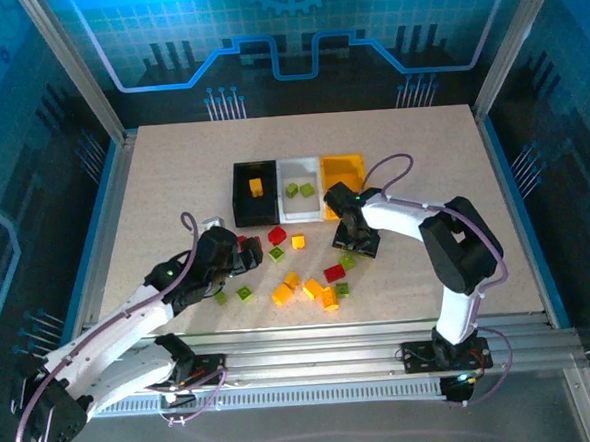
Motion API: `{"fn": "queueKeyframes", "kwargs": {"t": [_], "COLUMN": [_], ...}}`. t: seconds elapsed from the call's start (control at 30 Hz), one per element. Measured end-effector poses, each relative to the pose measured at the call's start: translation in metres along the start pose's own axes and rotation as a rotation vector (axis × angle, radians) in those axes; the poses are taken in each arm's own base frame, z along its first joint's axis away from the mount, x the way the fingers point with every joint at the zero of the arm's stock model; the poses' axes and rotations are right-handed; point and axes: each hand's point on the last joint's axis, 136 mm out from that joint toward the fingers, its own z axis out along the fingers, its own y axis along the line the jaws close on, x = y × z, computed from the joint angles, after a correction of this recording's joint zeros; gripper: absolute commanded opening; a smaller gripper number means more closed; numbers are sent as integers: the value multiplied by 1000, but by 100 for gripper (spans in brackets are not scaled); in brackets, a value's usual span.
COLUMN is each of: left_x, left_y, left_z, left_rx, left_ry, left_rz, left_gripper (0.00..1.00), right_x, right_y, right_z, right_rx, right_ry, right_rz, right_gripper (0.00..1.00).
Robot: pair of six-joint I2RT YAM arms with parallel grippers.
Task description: Sort the legos into containers by color
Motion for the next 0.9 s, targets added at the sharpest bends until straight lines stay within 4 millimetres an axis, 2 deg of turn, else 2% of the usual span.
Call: {"fn": "queueKeyframes", "kwargs": {"t": [0.17,0.27,0.47,0.57,0.67,0.73,0.8,0.9], "left_x": [1,1,1,1,0,1,1,2], "left_y": [-1,-1,-1,0,0,0,0,1], "left_z": [0,0,0,0,0,0,0,0], "left_rx": [4,7,5,4,4,4,3,-2], "left_ry": [5,8,7,6,6,6,8,13], "left_rz": [0,0,2,1,2,9,13,18], "left_gripper": [99,99,99,99,99,99,99,99], "right_x": [1,-1,-17,-19,-28,-41,-54,-67], "right_y": [-3,-6,8,34,76,106,127,151], "right_z": [-4,-16,-72,-101,-129,-141,-142,-128], "right_rx": [-26,-43,-147,-212,-276,-305,-314,-297], "right_ry": [-19,-54,-212,-280,-346,-385,-403,-399], "right_rz": [-63,-116,-283,-412,-513,-547,-562,-580], "right_gripper": [54,54,57,59,59,59,58,58]}}
